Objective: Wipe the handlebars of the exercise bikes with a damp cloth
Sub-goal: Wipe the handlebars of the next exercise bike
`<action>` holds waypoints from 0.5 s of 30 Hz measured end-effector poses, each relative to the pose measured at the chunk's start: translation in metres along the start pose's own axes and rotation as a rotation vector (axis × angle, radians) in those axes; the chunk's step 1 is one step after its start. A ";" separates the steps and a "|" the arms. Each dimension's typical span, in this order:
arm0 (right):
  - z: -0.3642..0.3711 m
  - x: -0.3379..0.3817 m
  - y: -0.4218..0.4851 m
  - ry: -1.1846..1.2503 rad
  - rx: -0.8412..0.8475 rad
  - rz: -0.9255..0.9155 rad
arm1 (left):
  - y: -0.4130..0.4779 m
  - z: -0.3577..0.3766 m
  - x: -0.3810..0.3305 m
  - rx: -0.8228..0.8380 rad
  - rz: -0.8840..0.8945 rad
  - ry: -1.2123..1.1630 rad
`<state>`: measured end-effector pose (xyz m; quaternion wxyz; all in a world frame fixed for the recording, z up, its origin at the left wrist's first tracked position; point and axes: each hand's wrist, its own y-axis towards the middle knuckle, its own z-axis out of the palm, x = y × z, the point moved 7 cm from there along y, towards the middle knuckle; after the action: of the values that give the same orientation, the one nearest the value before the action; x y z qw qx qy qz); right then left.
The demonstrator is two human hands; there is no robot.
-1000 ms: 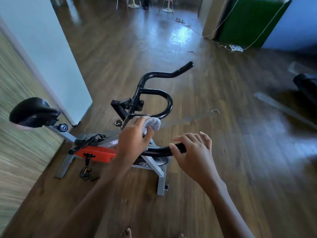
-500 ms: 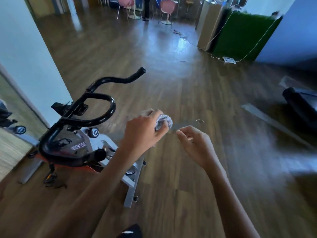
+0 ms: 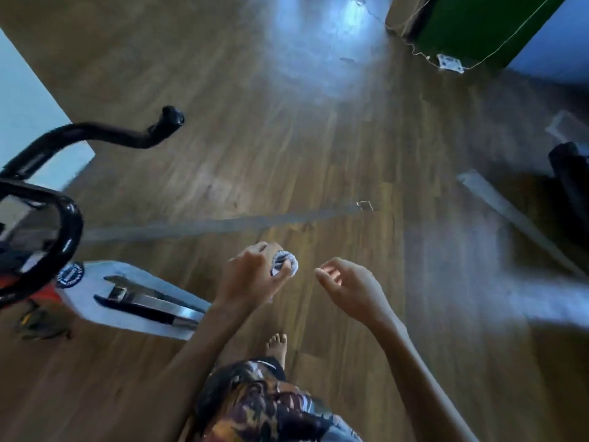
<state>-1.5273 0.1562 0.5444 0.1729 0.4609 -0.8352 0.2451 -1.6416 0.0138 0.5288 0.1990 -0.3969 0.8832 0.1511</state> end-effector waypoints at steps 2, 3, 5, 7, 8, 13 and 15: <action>-0.015 -0.005 0.045 -0.033 0.023 -0.003 | 0.039 0.009 0.003 0.025 -0.024 -0.008; -0.021 -0.008 0.068 -0.040 0.035 -0.006 | 0.060 0.012 0.007 0.030 -0.041 -0.014; -0.033 -0.010 0.111 -0.045 0.060 -0.019 | 0.096 0.018 0.013 0.043 -0.073 0.002; -0.043 -0.010 0.155 -0.043 0.079 -0.041 | 0.131 0.023 0.021 0.044 -0.105 0.034; -0.047 -0.008 0.178 -0.049 0.094 -0.058 | 0.149 0.023 0.027 0.034 -0.127 0.040; -0.051 0.009 0.303 -0.097 0.215 -0.166 | 0.233 0.016 0.061 -0.026 -0.276 0.062; -0.050 0.020 0.357 -0.131 0.280 -0.224 | 0.265 0.015 0.079 -0.061 -0.373 0.060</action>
<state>-1.8396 0.3333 0.5066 0.0784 0.5855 -0.7459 0.3077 -1.8871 0.1389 0.5073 0.1850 -0.5641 0.7948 0.1262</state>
